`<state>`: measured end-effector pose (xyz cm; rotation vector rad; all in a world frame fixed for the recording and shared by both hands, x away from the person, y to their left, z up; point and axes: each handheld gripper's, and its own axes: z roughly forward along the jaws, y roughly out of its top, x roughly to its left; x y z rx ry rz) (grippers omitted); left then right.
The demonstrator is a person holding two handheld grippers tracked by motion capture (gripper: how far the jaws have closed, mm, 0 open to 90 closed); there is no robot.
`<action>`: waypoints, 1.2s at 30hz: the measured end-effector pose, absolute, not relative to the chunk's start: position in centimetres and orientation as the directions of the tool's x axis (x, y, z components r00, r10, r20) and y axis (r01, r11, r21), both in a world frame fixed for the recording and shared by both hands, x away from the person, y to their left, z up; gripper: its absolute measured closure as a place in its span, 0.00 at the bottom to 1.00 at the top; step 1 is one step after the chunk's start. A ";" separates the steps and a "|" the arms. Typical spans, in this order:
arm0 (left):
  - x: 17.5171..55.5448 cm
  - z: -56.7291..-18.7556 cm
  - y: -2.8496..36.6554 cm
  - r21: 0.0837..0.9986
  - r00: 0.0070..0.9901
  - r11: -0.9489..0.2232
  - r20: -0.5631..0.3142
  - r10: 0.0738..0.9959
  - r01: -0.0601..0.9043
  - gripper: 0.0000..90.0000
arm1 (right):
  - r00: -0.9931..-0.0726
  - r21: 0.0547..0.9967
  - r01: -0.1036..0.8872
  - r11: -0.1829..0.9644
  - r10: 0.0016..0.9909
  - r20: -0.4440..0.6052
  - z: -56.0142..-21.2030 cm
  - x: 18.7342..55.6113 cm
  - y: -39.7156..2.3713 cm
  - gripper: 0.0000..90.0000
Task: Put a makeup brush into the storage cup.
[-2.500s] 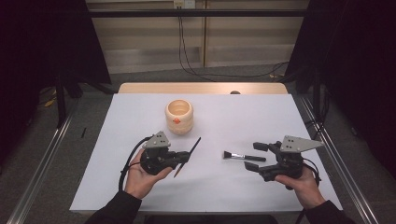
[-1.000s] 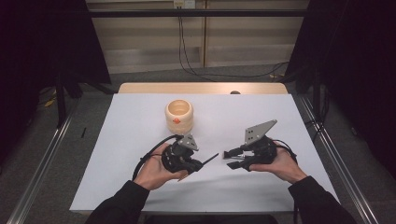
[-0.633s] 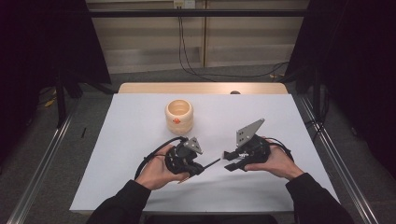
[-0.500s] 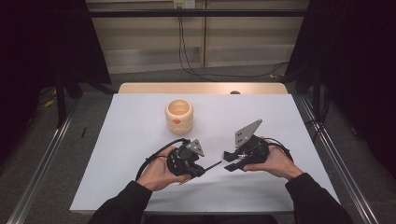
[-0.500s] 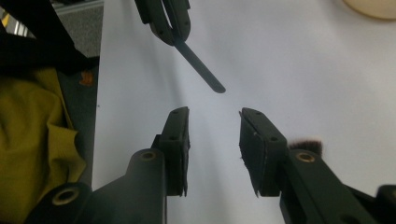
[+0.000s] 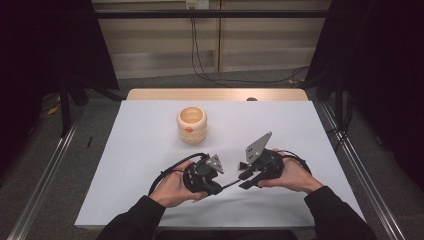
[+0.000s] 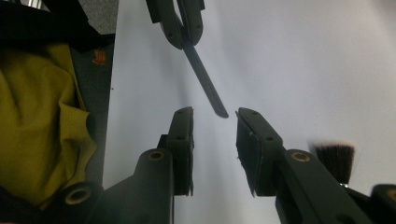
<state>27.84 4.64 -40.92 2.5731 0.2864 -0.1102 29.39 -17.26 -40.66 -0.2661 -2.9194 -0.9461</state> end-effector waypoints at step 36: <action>27.3 -41.5 4.1 0.537 0.989 -0.834 -0.127 0.070 0.128 0.93 | -0.972 0.583 0.147 0.799 0.008 0.234 -42.1 29.3 -16.1 0.96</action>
